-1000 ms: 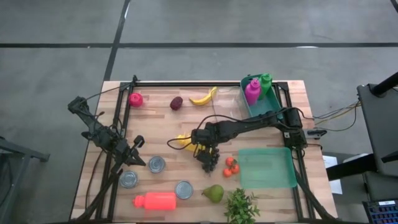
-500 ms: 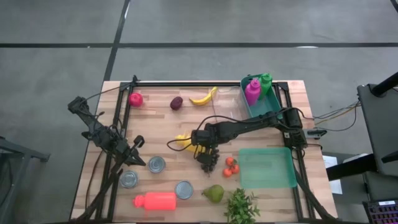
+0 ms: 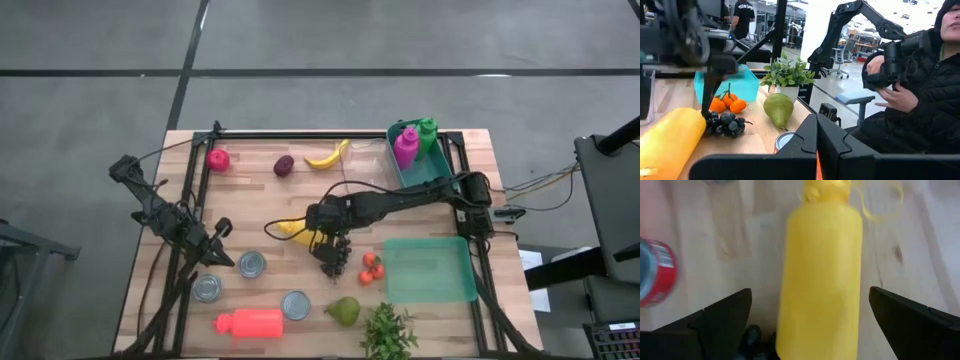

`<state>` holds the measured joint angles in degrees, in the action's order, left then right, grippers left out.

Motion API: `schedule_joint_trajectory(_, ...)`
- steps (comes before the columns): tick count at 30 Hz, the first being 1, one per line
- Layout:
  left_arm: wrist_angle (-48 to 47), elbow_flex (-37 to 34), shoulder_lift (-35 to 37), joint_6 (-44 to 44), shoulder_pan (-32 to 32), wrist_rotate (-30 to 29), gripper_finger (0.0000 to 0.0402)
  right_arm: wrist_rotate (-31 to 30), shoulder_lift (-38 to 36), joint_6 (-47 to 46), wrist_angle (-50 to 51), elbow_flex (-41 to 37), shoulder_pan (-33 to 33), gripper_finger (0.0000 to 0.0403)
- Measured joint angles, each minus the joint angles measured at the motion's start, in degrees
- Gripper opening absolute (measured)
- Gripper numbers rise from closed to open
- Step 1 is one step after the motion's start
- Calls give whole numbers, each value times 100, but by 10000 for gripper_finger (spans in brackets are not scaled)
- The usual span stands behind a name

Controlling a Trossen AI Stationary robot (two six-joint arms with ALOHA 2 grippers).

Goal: Pick & Place Food Item
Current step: Put the yellow water bottle into the green bin

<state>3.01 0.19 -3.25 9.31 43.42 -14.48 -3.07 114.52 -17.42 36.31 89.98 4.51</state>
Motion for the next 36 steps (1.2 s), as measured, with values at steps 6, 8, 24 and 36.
schedule_joint_trajectory(6,0,0,1,1,1,-2,0,-29,-133,464,-674,43,-2,400)
schedule_joint_trajectory(8,0,0,0,1,2,-2,0,-33,-128,712,-1047,43,-2,400)
schedule_joint_trajectory(24,0,0,-61,1,2,0,0,-208,234,1206,-1918,274,-155,400)
schedule_joint_trajectory(36,-3,0,-148,2,0,13,0,-256,1191,1483,-1709,1217,-232,400)
